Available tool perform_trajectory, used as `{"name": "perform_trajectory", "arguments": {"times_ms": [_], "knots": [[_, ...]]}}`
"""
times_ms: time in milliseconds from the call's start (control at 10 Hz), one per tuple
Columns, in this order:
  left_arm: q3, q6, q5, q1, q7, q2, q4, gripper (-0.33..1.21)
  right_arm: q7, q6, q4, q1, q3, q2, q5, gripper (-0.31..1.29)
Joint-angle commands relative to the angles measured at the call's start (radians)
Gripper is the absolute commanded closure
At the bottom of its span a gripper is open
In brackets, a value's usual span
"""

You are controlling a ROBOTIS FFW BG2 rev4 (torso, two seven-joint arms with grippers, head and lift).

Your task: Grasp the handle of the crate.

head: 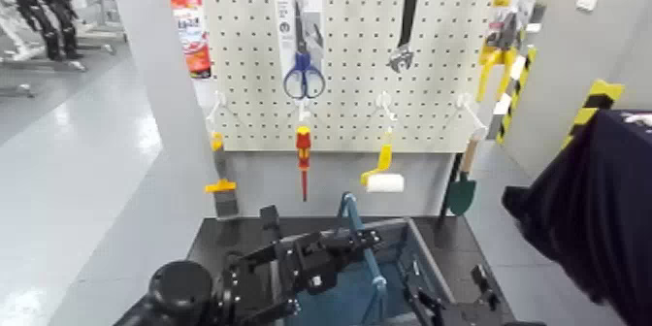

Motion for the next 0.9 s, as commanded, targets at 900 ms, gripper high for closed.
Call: {"name": "perform_trajectory", "arguments": {"times_ms": [900], "knots": [[0.212,0.078,0.041,0.291,0.208,0.056,-0.379,1.14,-0.008,0.003,0.0,0.005,-0.004,0.006,0.013,0.14]]}}
